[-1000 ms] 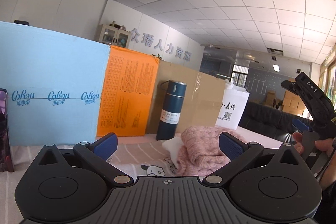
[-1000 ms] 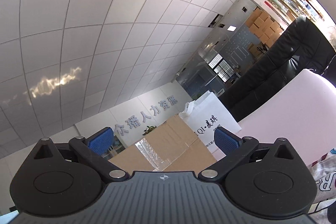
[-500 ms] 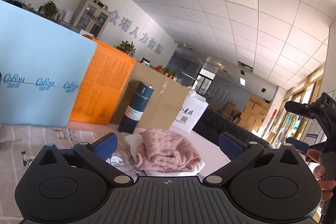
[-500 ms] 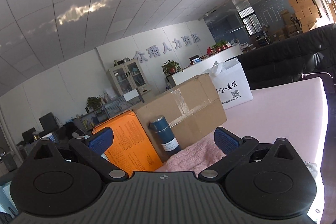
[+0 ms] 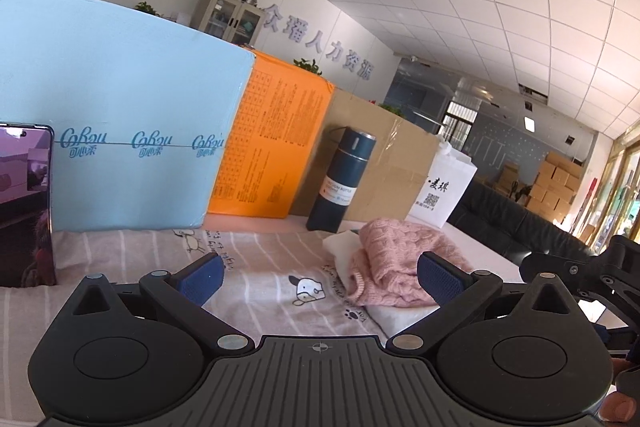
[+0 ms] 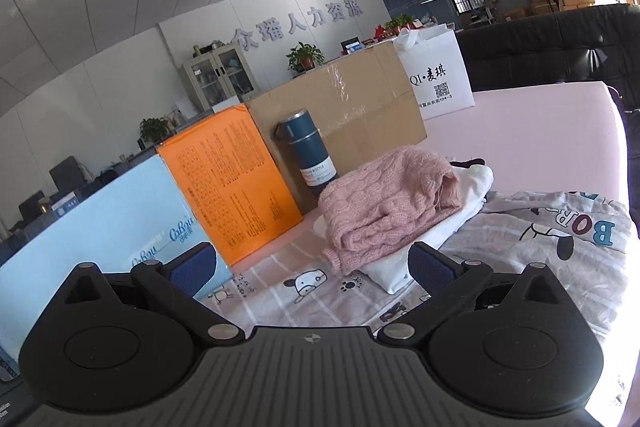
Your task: Fold clothes
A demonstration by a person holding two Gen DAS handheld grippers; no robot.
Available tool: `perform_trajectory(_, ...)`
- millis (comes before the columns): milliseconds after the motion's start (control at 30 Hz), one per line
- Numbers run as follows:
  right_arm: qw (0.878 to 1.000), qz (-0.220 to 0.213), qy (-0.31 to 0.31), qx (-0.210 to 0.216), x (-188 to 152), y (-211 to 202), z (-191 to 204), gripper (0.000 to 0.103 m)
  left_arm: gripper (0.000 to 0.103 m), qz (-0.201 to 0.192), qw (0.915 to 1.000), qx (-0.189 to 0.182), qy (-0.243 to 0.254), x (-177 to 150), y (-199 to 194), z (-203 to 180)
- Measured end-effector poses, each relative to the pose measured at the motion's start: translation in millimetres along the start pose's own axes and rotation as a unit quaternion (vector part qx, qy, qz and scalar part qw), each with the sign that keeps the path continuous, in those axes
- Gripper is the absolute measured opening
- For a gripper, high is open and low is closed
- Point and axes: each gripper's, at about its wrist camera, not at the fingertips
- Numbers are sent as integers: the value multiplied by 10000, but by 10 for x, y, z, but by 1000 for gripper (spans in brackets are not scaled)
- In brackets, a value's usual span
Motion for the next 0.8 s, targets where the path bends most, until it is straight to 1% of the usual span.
perform_trajectory(100, 9995, 32, -140, -289, -33, 153, 89, 103, 103, -75, 9996, 145, 212, -85, 34, -13)
perform_trajectory(133, 9987, 107, -234, -445, -54, 204, 116, 103, 103, -129, 9994, 171, 286, -113, 38, -18)
perform_trajectory(200, 9952, 311, -450, -817, -114, 299, 151, 103, 103, -259, 9983, 241, 461, -159, 40, -39)
perform_trajectory(333, 9849, 534, -688, -1494, -249, 449, 140, 103, 103, -205, 9979, 379, 491, -201, 63, -37)
perform_trajectory(367, 9827, 597, -713, -1603, -274, 480, 130, 103, 103, -192, 9975, 405, 539, -212, 72, -42)
perform_trajectory(533, 9779, 857, -734, -1763, -351, 548, 59, 103, 103, -117, 9962, 480, 711, -277, 108, -67)
perform_trajectory(733, 9698, 768, -1024, -2077, -384, 567, 93, 103, 103, -42, 9942, 555, 923, -361, 149, -99)
perform_trajectory(800, 9683, 749, -1067, -2132, -383, 564, 104, 103, 103, -153, 9927, 581, 1047, -390, 144, -112)
Point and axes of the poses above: each gripper's, at about its wrist camera, not at the fingertips, and y roughly the way its jaws point, z to its left, x to its top, and after that the axes turned 14 degrees about -y, right-handed
